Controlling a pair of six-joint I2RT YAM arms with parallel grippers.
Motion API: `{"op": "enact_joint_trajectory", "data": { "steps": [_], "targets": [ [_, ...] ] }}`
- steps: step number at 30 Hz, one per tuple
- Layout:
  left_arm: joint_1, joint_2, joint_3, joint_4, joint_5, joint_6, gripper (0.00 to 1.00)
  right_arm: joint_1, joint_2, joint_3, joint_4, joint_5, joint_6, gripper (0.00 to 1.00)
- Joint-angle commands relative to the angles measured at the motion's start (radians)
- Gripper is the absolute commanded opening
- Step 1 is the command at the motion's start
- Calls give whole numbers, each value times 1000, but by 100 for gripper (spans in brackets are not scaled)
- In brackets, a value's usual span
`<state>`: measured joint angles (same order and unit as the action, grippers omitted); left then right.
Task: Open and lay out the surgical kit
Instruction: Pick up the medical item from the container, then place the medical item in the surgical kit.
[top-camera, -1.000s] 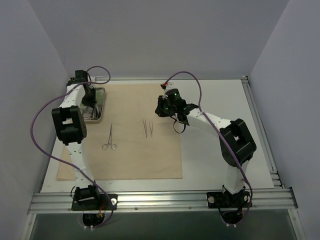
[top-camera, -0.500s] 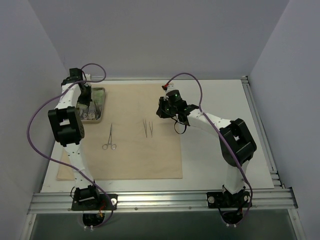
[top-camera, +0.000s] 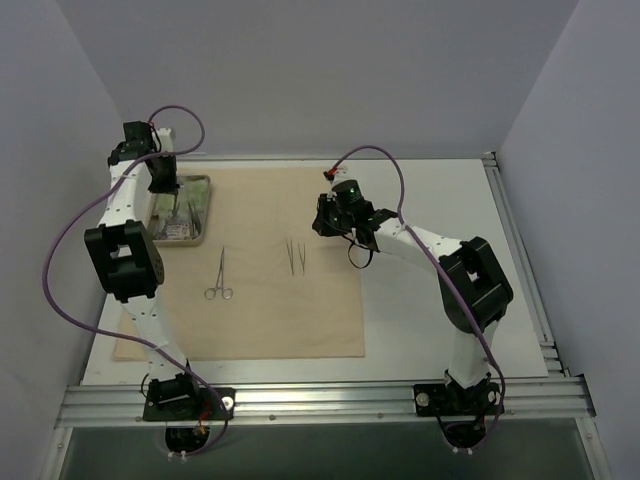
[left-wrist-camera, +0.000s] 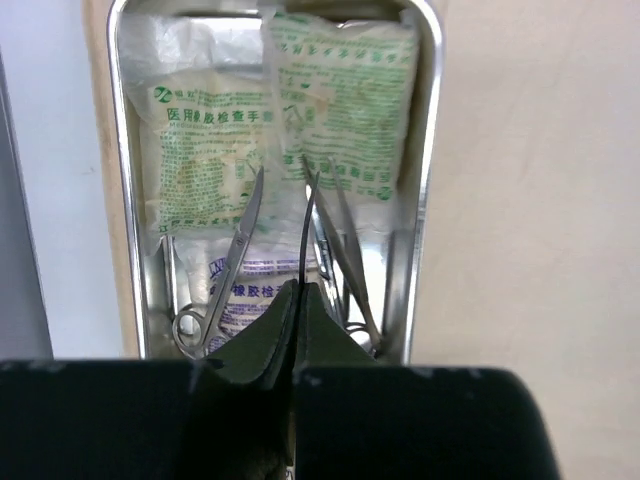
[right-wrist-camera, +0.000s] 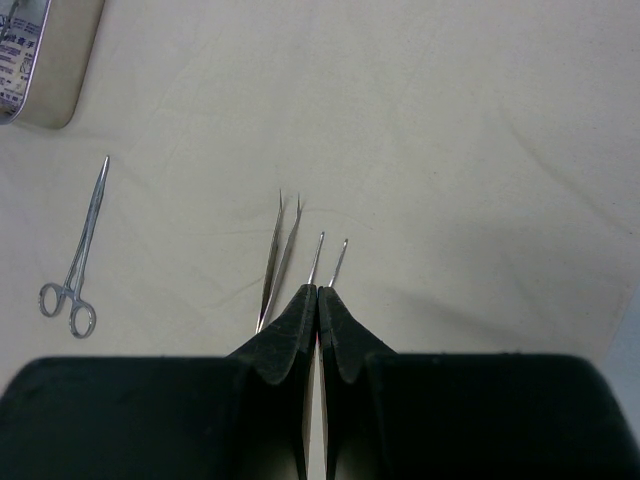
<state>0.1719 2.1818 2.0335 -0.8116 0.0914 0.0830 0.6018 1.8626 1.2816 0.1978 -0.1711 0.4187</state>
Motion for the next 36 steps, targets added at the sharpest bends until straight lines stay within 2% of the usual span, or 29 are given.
{"op": "enact_joint_trajectory", "data": {
  "steps": [1, 7, 10, 13, 17, 23, 28, 36],
  "targets": [
    [6, -119, -2, 19, 108, -46, 2, -4, -39, 13, 18, 7, 8, 0],
    [5, -241, -140, 71, 264, -132, 2, 10, -42, 33, 49, -22, 26, 0],
    [5, -296, -191, 88, 298, -172, 2, 45, -36, 71, 64, -18, 28, 2],
    [-5, -355, -283, 109, 337, -204, 2, 96, -28, 107, 103, -18, 51, 9],
    [-25, -456, -430, 144, 363, -236, 2, 162, -17, 116, 208, -13, 141, 28],
    [-64, -591, -660, 274, 375, -278, 2, 257, 64, 151, 356, -24, 318, 38],
    [-81, -674, -788, 351, 366, -295, 2, 335, 127, 223, 380, 47, 339, 39],
    [-83, -729, -846, 430, 398, -345, 2, 392, 204, 298, 322, 130, 390, 33]
  ]
}}
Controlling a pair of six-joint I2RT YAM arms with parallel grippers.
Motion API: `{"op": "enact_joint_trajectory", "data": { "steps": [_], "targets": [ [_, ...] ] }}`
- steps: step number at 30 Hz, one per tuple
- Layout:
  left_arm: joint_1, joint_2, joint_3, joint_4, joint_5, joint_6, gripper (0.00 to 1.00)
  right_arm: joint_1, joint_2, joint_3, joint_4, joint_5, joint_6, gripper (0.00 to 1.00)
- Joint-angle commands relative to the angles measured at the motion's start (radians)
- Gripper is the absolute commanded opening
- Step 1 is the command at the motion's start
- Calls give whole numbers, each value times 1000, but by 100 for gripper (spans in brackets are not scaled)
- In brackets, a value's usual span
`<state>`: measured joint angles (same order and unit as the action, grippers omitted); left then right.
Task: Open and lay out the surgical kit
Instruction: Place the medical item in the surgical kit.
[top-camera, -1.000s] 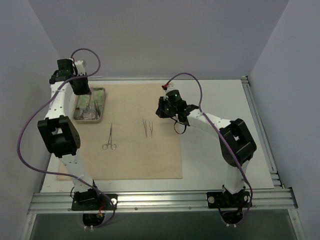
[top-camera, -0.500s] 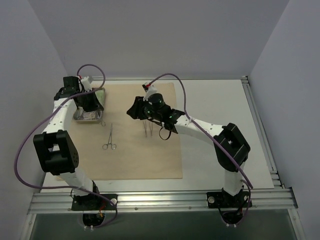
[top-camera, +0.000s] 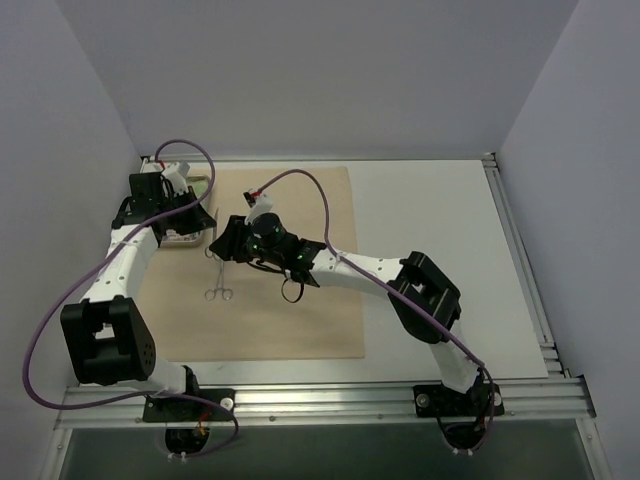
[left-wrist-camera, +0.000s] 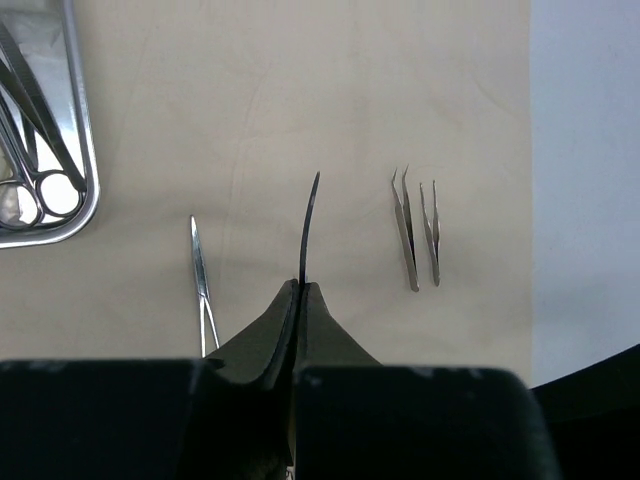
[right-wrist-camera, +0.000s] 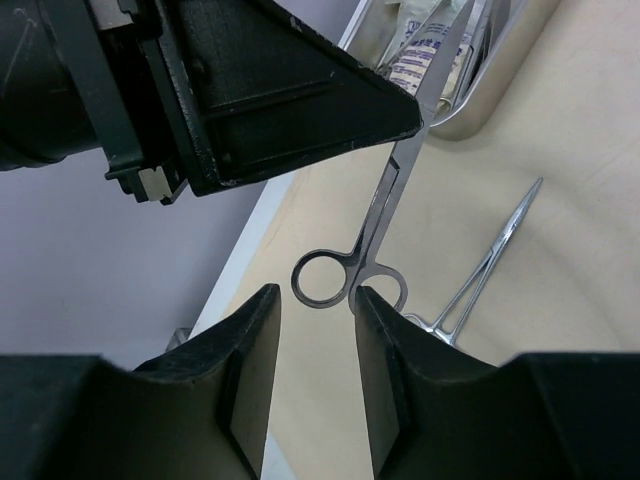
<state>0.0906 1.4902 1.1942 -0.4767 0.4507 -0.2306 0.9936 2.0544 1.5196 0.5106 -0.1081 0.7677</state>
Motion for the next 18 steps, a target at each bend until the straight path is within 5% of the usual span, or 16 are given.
{"op": "enact_joint_trajectory", "data": {
  "steps": [1, 18],
  "targets": [
    [-2, -38, -7, 95, 42, -33, 2, 0, 18, 66, -7, 73, 45, 32],
    [-3, -44, -22, 102, 112, -47, 2, -12, 81, 116, -7, 166, 74, 24]
  ]
}}
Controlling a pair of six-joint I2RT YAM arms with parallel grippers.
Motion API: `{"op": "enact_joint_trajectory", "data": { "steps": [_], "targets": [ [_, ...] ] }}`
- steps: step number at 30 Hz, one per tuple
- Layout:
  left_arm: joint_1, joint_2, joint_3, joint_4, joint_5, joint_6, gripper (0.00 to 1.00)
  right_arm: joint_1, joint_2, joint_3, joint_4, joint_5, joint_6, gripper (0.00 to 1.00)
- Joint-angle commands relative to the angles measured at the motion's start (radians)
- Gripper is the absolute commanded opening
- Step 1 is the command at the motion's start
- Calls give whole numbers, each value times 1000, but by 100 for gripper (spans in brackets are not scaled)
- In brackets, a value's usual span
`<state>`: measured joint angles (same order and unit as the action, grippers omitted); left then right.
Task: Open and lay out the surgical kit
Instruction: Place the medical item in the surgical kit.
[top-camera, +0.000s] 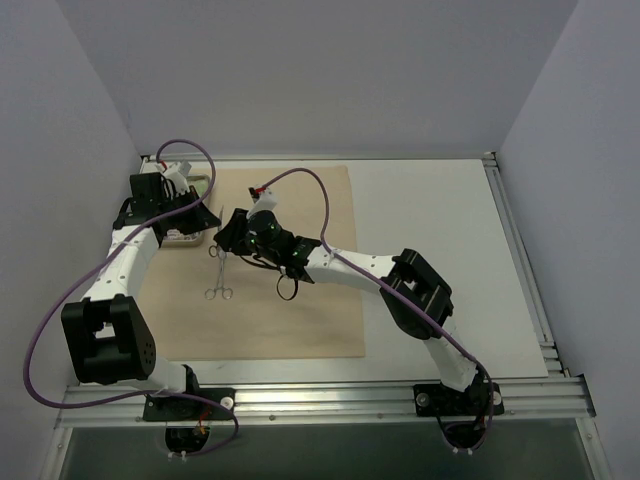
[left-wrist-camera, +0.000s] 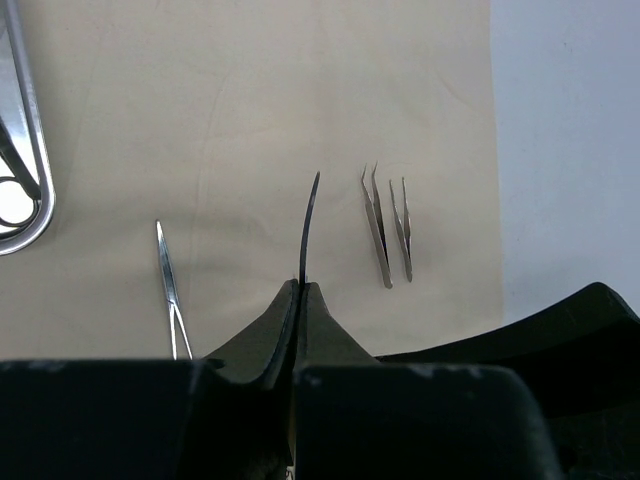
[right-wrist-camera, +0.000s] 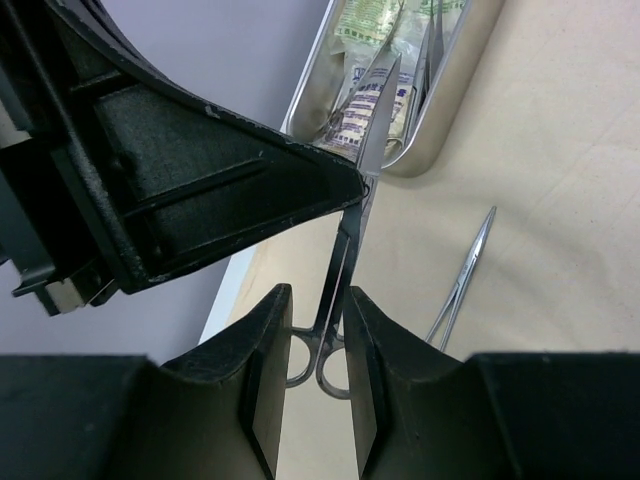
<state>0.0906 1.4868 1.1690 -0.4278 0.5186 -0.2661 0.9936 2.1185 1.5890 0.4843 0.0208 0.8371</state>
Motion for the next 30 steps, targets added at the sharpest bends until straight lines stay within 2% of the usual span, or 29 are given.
{"op": "enact_joint_trajectory", "data": {
  "steps": [1, 11, 18, 24, 26, 27, 28, 30],
  "targets": [
    [-5, -42, 4, 49, 46, -12, 2, -12, 18, 46, 20, 39, 5, 24],
    [-6, -42, 3, 47, 70, -22, 2, -21, 41, 55, 20, 34, 14, 24],
    [-12, -36, 0, 47, 60, -19, 2, -27, 41, 48, 30, 30, 25, 2],
    [-12, -20, 26, 17, 44, 25, 2, -33, 29, 26, 39, 33, 26, 0],
    [-14, 3, 62, -34, 34, 69, 11, -32, 26, 25, 25, 53, 26, 0],
    [-15, 12, 76, -55, 29, 83, 20, -29, 24, 26, -4, 67, 22, 0],
    [-15, 26, 89, -92, 26, 114, 43, -29, 23, 22, -21, 86, 19, 0],
    [-15, 32, 115, -123, 3, 139, 54, -16, 17, 13, -68, 145, 20, 0]
  ]
}}
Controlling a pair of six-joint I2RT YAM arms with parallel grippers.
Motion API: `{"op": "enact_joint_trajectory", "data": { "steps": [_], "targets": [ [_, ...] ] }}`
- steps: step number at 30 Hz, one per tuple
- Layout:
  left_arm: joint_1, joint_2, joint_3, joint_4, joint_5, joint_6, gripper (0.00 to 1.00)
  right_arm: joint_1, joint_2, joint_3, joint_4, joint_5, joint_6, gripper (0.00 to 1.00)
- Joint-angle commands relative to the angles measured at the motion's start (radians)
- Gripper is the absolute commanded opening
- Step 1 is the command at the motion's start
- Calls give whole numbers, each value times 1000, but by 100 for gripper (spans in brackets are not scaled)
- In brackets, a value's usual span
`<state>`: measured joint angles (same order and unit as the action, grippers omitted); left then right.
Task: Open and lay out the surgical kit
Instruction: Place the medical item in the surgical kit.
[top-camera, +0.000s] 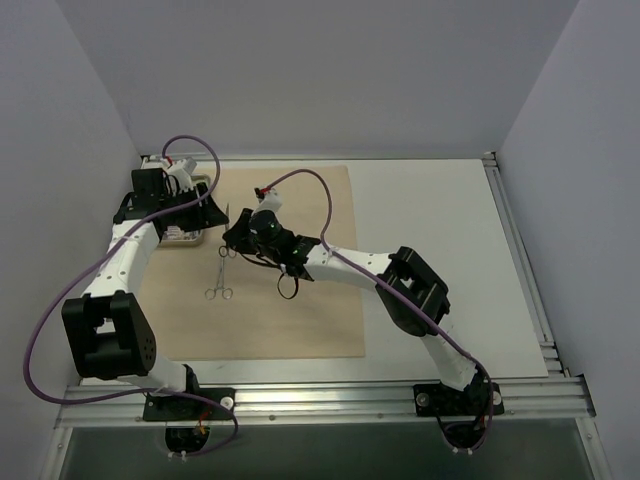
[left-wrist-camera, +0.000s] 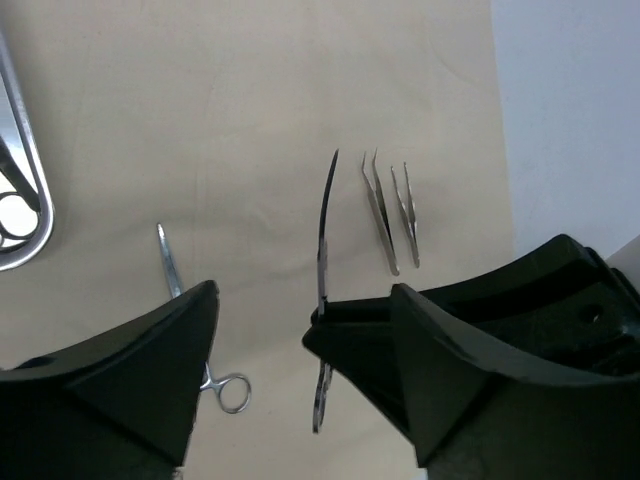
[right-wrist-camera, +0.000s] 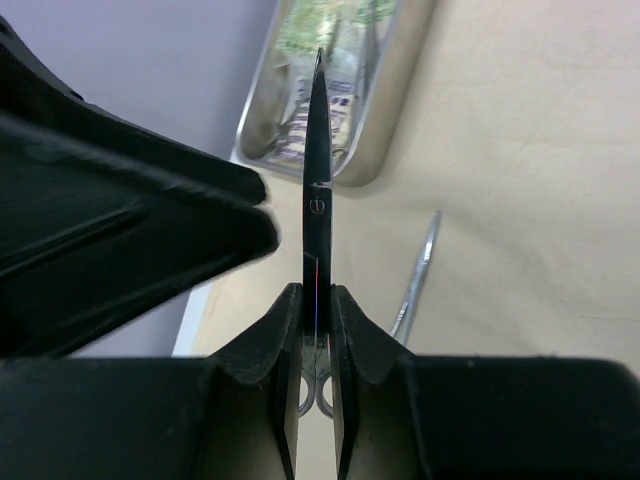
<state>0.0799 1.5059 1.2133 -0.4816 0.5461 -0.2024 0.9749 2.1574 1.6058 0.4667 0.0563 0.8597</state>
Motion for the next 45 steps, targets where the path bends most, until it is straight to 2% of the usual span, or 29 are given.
{"op": "enact_joint_trajectory", "data": {
  "steps": [1, 2, 4, 8, 13, 20, 43, 45],
  "targets": [
    [-5, 10, 75, -89, -32, 108, 84, 7, -22, -16, -69, 131, -1, 0],
    [-5, 7, 81, -98, -40, 124, 91, 14, -22, -20, -89, 173, 2, 0],
    [-5, -3, 89, -124, -81, 173, 94, 37, -13, -15, -157, 214, 15, 0],
    [9, -13, 100, -150, -188, 230, 94, 79, 45, 37, -322, 304, 53, 0],
    [29, -33, 91, -140, -285, 256, 94, 123, 82, 66, -419, 396, 87, 0],
    [29, -56, 83, -121, -307, 250, 94, 177, 153, 163, -582, 494, 131, 0],
    [29, -56, 75, -123, -239, 255, 94, 177, 252, 286, -631, 511, 30, 0],
    [31, -55, 75, -123, -236, 255, 94, 177, 254, 293, -634, 511, 15, 5]
  ]
}}
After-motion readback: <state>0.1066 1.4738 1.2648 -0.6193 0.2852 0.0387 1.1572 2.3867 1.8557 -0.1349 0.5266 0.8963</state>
